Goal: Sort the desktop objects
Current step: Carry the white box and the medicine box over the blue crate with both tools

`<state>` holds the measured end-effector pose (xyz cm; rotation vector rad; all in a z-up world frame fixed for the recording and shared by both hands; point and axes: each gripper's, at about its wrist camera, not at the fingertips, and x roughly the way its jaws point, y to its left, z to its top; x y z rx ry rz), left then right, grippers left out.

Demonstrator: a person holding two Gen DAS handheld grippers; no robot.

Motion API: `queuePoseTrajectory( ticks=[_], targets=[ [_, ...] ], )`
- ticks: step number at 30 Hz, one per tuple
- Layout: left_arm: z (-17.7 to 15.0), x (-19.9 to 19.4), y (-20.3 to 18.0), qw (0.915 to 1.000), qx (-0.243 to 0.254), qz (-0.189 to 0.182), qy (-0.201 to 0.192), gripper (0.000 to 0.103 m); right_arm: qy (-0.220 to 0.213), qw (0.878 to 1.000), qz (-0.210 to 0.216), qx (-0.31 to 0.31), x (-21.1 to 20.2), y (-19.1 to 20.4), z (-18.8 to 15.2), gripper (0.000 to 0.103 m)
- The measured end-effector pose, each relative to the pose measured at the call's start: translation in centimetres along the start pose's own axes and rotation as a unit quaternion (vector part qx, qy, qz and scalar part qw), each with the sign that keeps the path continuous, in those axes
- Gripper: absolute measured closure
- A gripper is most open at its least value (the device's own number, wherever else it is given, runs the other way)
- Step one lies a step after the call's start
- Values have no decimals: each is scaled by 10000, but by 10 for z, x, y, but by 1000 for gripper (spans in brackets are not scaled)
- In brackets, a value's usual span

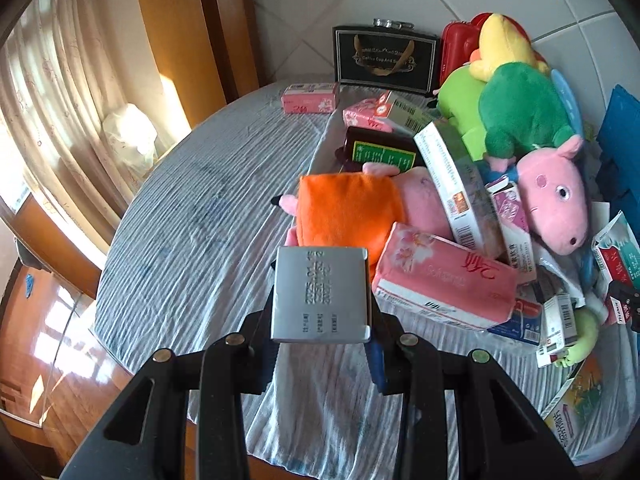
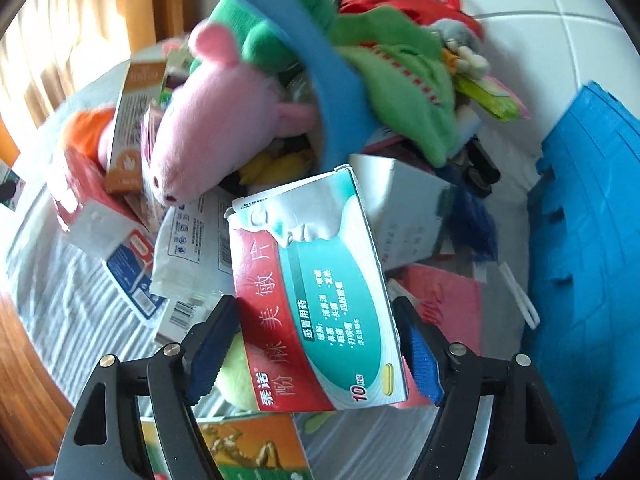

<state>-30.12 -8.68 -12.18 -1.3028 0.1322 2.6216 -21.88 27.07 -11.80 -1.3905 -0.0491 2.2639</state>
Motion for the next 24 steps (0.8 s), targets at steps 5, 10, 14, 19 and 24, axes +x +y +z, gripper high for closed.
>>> queuePoseTrajectory(
  ticks=[5, 10, 14, 19, 24],
  targets=[
    [14, -33, -23, 9990, 157, -156, -388, 67, -397, 9988, 19, 269, -39, -15, -2, 25],
    [23, -57, -52, 9970, 371, -98, -669, 67, -905, 9950, -66, 414, -87, -31, -3, 25],
    [30, -82, -78, 9947, 449, -279, -884, 67, -1386, 9887, -186, 544, -130, -45, -4, 25],
    [33, -117, -121, 9884, 701, -512, -1249, 67, -1964, 9776, -385, 656, -185, -61, -9, 25],
    [37, -148, -159, 9807, 841, -761, -1593, 67, -2403, 9652, -626, 815, -225, -87, -21, 25]
  ],
)
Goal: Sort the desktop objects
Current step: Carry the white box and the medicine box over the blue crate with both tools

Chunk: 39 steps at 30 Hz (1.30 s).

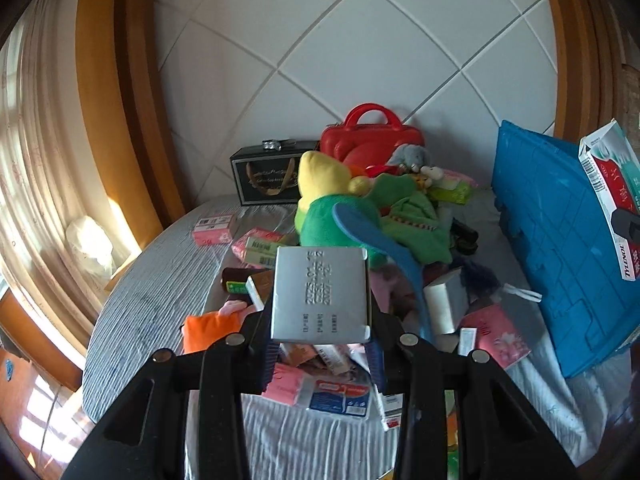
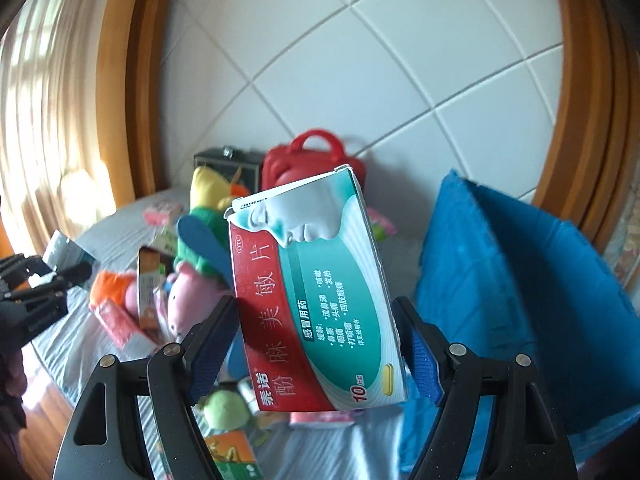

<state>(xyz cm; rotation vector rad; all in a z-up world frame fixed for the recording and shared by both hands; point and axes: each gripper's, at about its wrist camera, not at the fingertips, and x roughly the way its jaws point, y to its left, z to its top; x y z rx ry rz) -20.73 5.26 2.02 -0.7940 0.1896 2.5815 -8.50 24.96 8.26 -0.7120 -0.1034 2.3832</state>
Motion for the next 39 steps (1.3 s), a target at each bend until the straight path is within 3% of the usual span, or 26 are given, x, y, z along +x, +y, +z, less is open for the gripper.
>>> queuePoseTrajectory(
  ticks=[10, 16, 20, 25, 31, 36, 39],
  targets=[
    [43, -38, -102, 9951, 368, -670, -633, 67, -424, 9966, -632, 325, -53, -87, 5, 25],
    [73, -69, -185, 9874, 580, -1049, -1037, 67, -511, 9918, -1074, 475, -74, -157, 1, 25],
    [87, -81, -245, 9829, 728, -1282, -1101, 67, -433, 9881, -1336, 631, -76, -205, -9, 25],
    [97, -80, -327, 9792, 990, -1558, -849, 67, -83, 9846, -1556, 787, -67, -261, -25, 25],
    [94, -62, -414, 9764, 1405, -1621, -244, 67, 447, 9796, -1687, 991, -46, -315, -52, 25],
    [76, -39, -460, 9687, 1667, -1748, 574, 67, 972, 9716, -1839, 1124, -26, -348, -76, 25],
    [66, -29, -471, 9665, 1748, -1689, 820, 67, 1248, 9693, -1780, 1149, -17, -361, -85, 25]
  ],
)
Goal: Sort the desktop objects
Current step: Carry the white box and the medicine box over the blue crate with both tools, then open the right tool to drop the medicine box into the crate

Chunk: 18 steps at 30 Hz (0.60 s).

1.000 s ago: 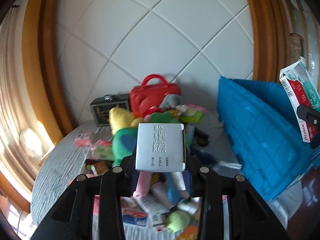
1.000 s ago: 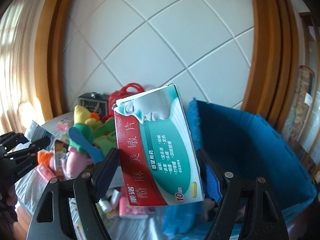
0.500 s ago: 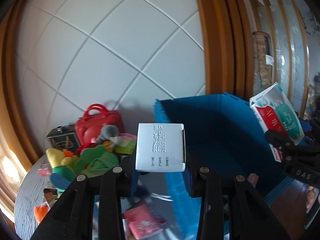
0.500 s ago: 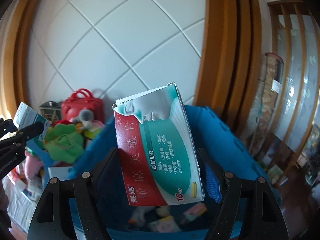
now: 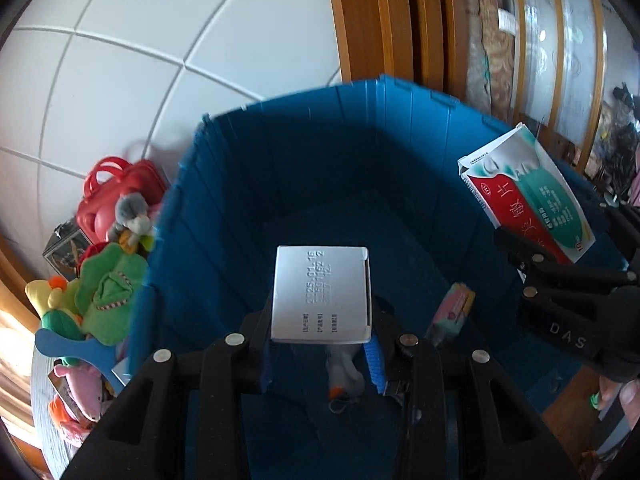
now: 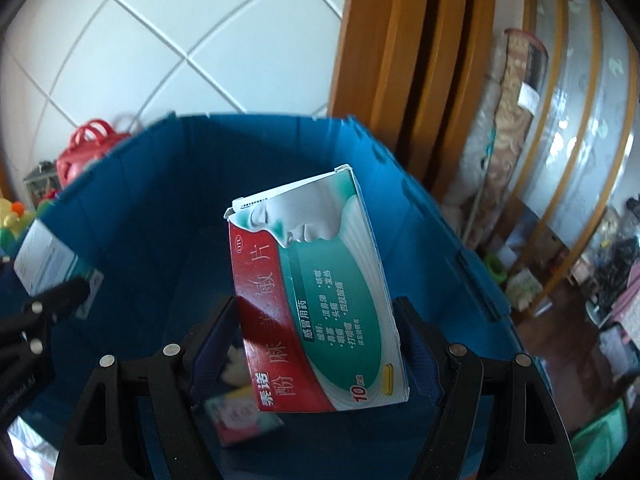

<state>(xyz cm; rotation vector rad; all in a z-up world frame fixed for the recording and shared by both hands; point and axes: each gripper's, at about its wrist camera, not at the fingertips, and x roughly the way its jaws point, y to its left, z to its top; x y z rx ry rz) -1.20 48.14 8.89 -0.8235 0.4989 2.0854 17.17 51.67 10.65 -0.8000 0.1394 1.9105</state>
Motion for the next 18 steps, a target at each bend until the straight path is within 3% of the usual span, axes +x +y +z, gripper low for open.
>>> queuePoseTrajectory(
  ticks=[18],
  targets=[
    [1, 25, -1, 9967, -201, -236, 752, 67, 784, 9964, -95, -320, 24, -13, -4, 27]
  ],
)
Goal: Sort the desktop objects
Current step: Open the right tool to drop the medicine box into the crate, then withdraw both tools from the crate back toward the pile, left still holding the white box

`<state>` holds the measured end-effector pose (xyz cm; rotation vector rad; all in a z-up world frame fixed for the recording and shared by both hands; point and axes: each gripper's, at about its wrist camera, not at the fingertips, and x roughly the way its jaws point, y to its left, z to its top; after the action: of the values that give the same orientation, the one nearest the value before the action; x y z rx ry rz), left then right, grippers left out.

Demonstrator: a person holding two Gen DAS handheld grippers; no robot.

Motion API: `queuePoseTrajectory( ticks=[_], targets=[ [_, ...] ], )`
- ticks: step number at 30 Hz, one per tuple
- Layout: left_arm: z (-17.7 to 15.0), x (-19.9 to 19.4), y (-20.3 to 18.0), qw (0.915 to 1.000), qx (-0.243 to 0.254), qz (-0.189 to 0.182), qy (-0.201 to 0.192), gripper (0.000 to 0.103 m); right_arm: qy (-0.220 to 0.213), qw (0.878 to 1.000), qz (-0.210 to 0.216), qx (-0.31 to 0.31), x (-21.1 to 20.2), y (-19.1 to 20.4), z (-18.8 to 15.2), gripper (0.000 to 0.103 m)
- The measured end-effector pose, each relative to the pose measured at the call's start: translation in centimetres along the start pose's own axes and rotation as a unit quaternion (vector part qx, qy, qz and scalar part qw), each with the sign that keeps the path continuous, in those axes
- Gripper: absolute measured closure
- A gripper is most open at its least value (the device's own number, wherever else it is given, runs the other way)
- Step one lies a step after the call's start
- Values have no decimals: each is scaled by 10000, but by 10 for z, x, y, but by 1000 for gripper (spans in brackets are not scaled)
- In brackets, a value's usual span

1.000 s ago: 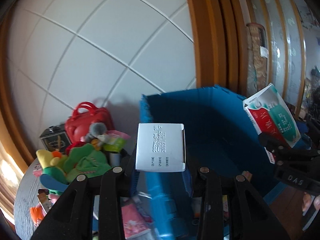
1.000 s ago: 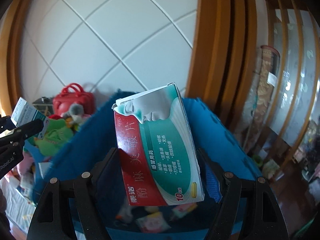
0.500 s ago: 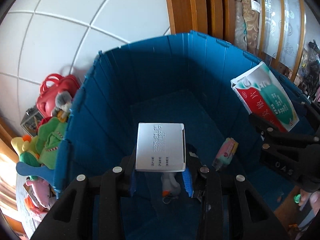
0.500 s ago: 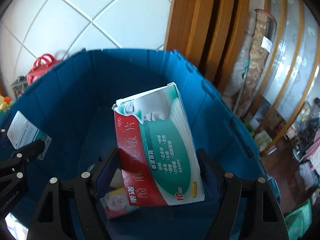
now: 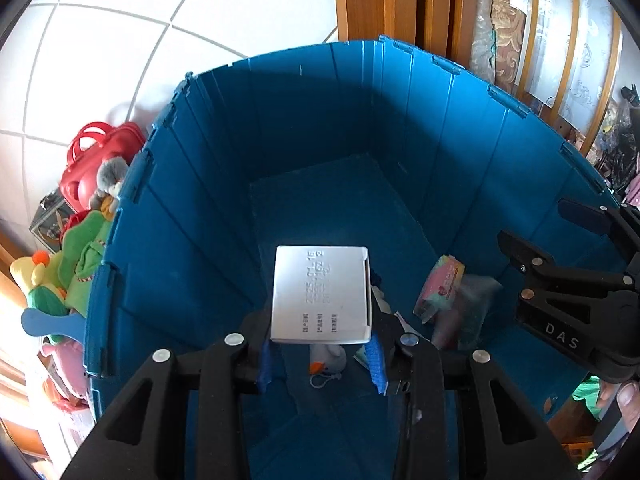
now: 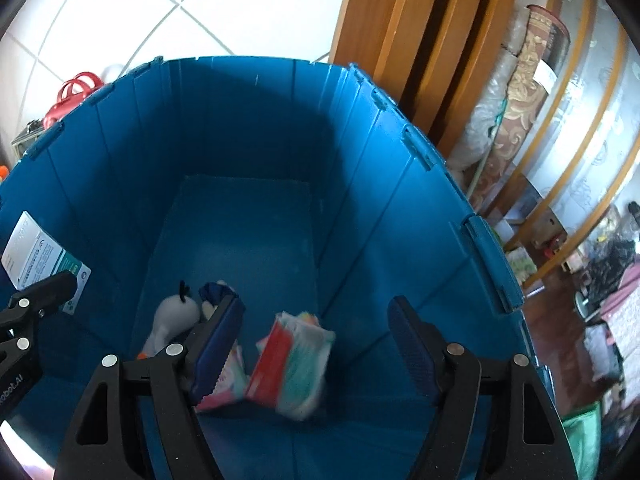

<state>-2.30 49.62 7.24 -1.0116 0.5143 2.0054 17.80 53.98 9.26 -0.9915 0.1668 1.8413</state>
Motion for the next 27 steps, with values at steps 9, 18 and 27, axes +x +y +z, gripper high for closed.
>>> queuePoseTrajectory(
  ticks=[9, 18, 27],
  targets=[
    [-5, -7, -2, 9999, 106, 19, -93, 44, -160, 9999, 46, 25, -14, 1, -8, 16],
    [-11, -18, -1, 9995, 137, 37, -267, 39, -296, 9995, -81, 30, -29, 1, -14, 0],
    [-24, -49, 7, 9972, 97, 12, -741, 38, -683, 9976, -10, 118, -62, 4, -24, 0]
  ],
)
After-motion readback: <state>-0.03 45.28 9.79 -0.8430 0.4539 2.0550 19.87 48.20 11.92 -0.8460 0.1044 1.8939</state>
